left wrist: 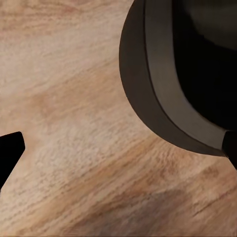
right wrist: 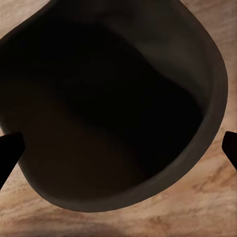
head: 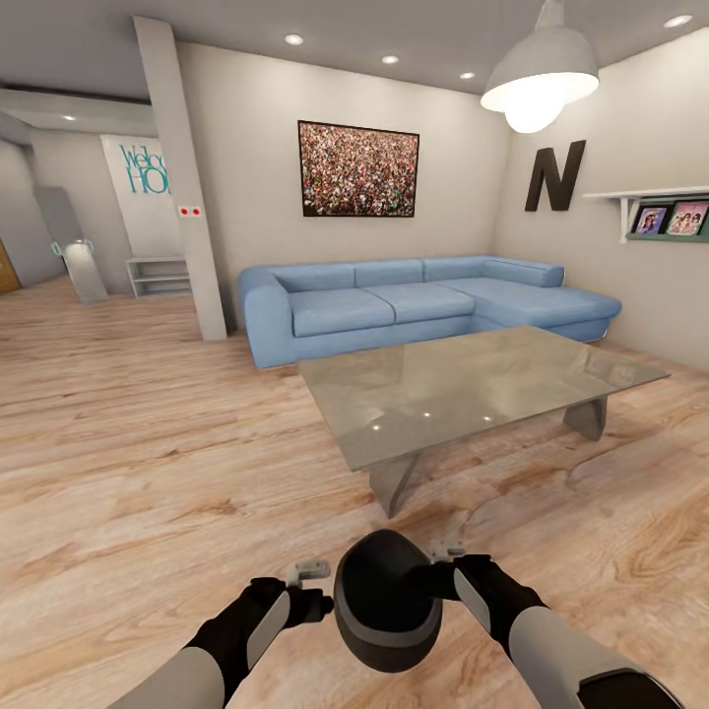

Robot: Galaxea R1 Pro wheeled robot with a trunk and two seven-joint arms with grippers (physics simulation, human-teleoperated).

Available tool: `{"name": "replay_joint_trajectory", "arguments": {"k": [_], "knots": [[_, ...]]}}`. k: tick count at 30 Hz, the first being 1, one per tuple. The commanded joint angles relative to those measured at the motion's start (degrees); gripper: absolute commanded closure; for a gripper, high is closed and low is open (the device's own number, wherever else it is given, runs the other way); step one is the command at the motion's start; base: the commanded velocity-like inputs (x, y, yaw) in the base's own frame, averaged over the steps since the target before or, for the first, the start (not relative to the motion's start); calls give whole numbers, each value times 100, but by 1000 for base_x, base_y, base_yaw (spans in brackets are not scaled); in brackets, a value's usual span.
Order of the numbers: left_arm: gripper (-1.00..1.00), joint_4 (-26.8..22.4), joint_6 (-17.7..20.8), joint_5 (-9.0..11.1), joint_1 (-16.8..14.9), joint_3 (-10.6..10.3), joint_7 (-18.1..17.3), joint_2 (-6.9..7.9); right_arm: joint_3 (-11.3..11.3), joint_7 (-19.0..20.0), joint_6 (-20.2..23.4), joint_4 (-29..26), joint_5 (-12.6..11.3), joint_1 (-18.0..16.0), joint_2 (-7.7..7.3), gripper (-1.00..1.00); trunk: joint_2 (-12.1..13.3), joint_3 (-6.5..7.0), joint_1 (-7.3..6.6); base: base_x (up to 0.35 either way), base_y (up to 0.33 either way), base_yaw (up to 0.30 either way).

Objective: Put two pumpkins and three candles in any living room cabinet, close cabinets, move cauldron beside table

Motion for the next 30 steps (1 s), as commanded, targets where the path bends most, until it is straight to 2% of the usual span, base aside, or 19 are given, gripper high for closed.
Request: {"name": "replay_joint_trajectory", "arguments": {"k": [1,7,30], "knots": [[-100,-1,-30,0,0,0,0,0,0,0,0,-1,0,0,-1,-100,0,0,0,0,0,0],[-100,-112,-89,0,0,0,0,3,0,0,0,-4,0,0,-2,-100,0,0,0,-156,0,0],[-100,-131,-90,0,0,0,0,9,0,0,0,2,0,0,-2,-100,0,0,0,-327,0,0]]}}
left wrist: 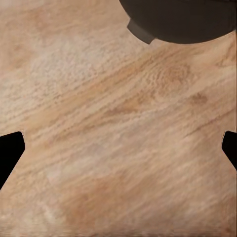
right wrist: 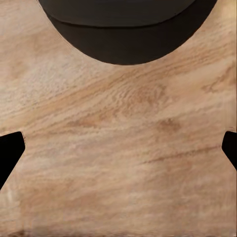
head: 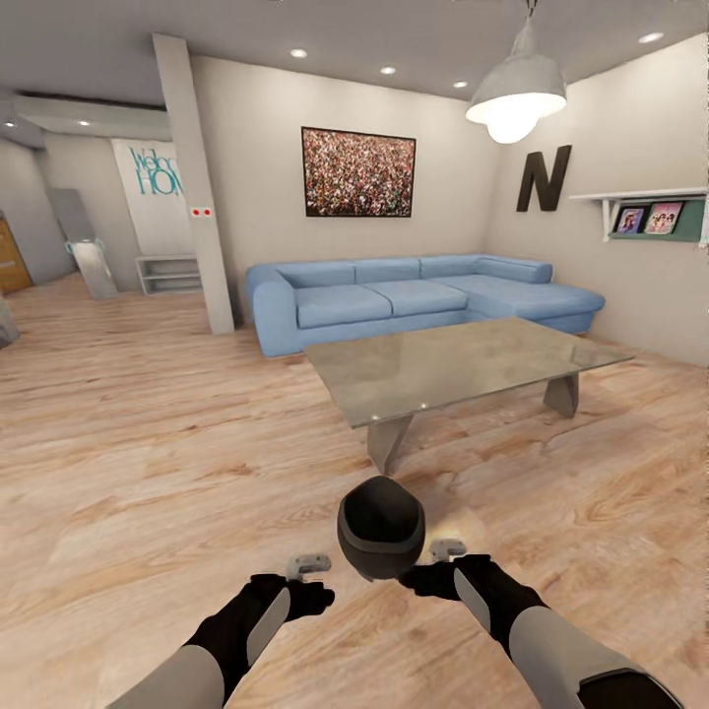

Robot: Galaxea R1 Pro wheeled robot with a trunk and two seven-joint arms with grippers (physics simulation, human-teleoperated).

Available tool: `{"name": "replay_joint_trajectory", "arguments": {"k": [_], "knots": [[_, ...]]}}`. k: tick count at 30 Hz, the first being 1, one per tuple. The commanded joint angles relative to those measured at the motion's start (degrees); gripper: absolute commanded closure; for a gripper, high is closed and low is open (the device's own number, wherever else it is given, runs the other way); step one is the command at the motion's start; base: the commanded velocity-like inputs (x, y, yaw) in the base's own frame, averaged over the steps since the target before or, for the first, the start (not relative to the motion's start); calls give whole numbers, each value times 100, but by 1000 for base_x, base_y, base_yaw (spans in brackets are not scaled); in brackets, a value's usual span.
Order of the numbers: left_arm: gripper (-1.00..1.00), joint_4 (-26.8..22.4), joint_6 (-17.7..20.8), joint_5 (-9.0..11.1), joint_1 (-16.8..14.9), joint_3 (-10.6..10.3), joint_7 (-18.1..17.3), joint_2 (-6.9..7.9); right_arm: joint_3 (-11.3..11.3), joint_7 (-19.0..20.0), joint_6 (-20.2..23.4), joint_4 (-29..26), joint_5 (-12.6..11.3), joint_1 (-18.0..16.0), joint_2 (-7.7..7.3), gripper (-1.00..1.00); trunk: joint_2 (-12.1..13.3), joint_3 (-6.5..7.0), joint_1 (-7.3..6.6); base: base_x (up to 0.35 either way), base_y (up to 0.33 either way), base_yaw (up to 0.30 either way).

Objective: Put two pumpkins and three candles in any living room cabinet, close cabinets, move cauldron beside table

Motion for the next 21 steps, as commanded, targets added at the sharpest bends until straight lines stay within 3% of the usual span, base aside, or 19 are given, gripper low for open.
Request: {"name": "replay_joint_trajectory", "arguments": {"k": [1,9,21], "knots": [[-100,2,0,0,0,0,0,0,0,0,0,1,0,0,0,-100,0,0,0,-312,0,0],[-100,6,-1,0,0,0,0,0,0,0,0,3,0,0,0,-100,0,0,0,-241,0,0],[-100,17,-7,0,0,0,0,0,0,0,0,2,0,0,1,-100,0,0,0,-25,0,0]]}}
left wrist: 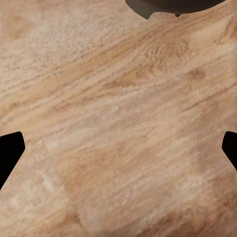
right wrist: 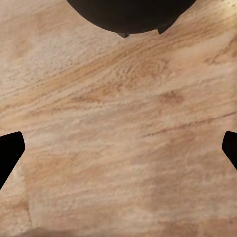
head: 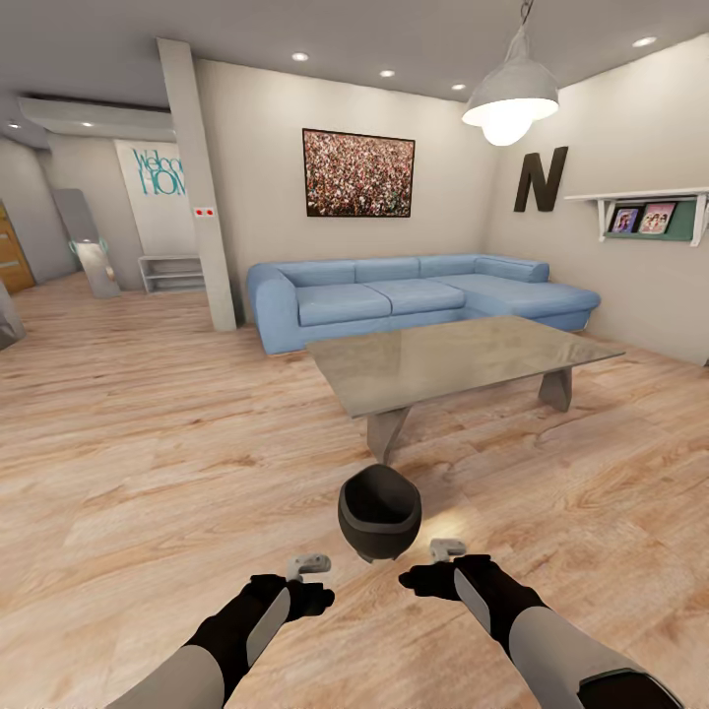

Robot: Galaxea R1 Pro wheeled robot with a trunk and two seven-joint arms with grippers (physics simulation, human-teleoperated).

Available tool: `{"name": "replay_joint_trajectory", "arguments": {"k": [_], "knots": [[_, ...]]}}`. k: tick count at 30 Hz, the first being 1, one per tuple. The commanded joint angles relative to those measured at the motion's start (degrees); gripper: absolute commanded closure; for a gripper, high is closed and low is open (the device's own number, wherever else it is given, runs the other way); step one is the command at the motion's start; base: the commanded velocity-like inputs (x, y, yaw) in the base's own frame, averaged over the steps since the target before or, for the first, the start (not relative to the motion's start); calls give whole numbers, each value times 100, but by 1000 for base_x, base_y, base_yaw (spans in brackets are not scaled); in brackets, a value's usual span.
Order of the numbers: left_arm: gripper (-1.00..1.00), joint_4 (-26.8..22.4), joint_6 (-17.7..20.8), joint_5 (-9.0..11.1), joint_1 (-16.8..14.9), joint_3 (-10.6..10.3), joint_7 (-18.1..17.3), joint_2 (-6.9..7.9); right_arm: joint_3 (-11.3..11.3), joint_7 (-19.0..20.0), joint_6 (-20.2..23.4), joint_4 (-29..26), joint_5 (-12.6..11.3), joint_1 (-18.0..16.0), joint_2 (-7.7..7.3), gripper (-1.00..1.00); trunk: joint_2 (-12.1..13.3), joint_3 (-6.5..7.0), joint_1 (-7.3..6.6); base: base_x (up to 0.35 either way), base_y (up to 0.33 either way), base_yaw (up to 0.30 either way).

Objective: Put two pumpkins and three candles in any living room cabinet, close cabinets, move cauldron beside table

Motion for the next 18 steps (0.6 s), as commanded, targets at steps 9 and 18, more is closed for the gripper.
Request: {"name": "replay_joint_trajectory", "arguments": {"k": [9,18], "knots": [[-100,6,0,0,0,0,0,0,0,0,0,-1,0,0,-1,-100,0,4,0,0,0,-13],[-100,13,0,0,0,0,0,0,0,0,0,0,0,0,-1,-100,0,56,0,0,0,-178]]}}
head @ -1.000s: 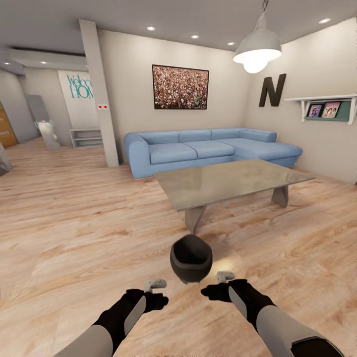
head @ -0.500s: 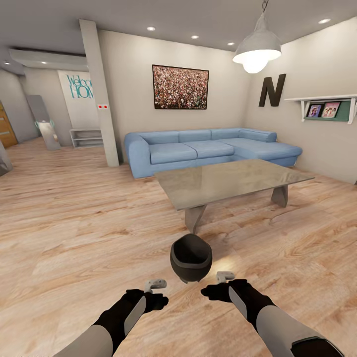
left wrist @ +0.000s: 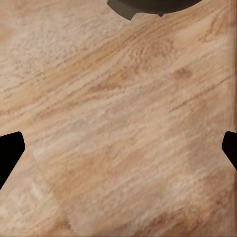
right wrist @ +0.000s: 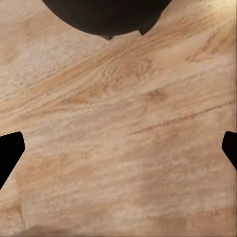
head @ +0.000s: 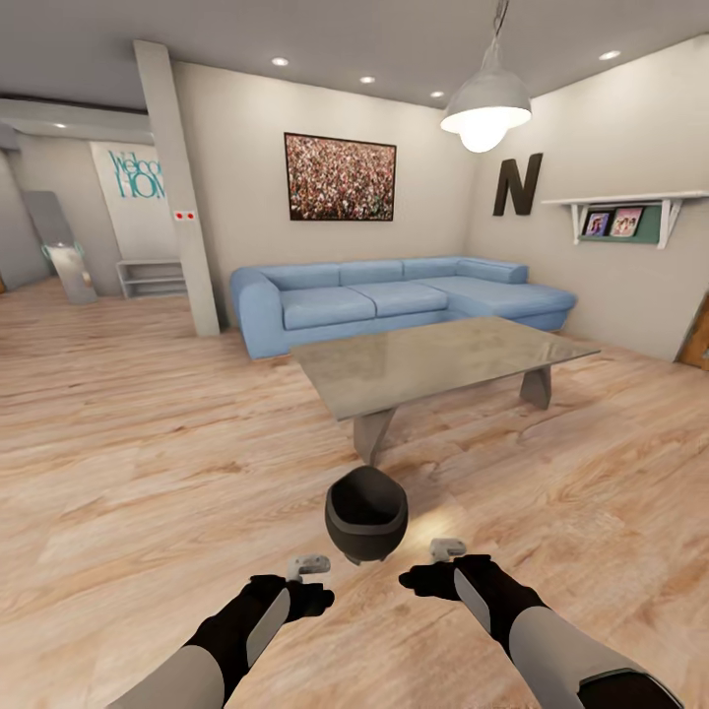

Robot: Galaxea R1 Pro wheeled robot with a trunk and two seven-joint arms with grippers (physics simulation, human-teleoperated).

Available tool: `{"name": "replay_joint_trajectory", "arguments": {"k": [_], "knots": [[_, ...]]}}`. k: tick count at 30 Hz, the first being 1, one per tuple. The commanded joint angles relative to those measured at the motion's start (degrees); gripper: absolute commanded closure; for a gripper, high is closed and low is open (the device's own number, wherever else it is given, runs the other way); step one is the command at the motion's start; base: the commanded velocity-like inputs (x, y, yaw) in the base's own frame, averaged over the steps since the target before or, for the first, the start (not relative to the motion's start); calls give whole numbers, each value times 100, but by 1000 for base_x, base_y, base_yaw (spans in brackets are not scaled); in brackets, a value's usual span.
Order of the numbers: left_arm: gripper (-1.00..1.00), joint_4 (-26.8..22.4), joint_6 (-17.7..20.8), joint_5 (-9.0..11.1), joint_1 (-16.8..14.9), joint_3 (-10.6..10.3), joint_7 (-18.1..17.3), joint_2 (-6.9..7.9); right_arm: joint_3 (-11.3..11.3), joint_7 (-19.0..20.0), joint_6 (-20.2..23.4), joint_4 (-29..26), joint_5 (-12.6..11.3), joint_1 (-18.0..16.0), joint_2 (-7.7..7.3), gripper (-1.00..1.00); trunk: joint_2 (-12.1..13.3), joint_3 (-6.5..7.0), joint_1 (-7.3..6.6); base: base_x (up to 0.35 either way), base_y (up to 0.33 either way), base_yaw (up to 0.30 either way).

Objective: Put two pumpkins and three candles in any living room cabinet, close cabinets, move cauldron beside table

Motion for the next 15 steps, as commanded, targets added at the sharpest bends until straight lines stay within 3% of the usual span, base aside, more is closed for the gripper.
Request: {"name": "replay_joint_trajectory", "arguments": {"k": [1,15], "knots": [[-100,1,0,1,0,0,0,0,0,0,0,-1,1,0,0,-100,0,7,0,0,0,-202],[-100,25,0,1,0,0,0,1,0,0,0,1,1,0,0,-100,0,101,0,0,0,-204]]}}
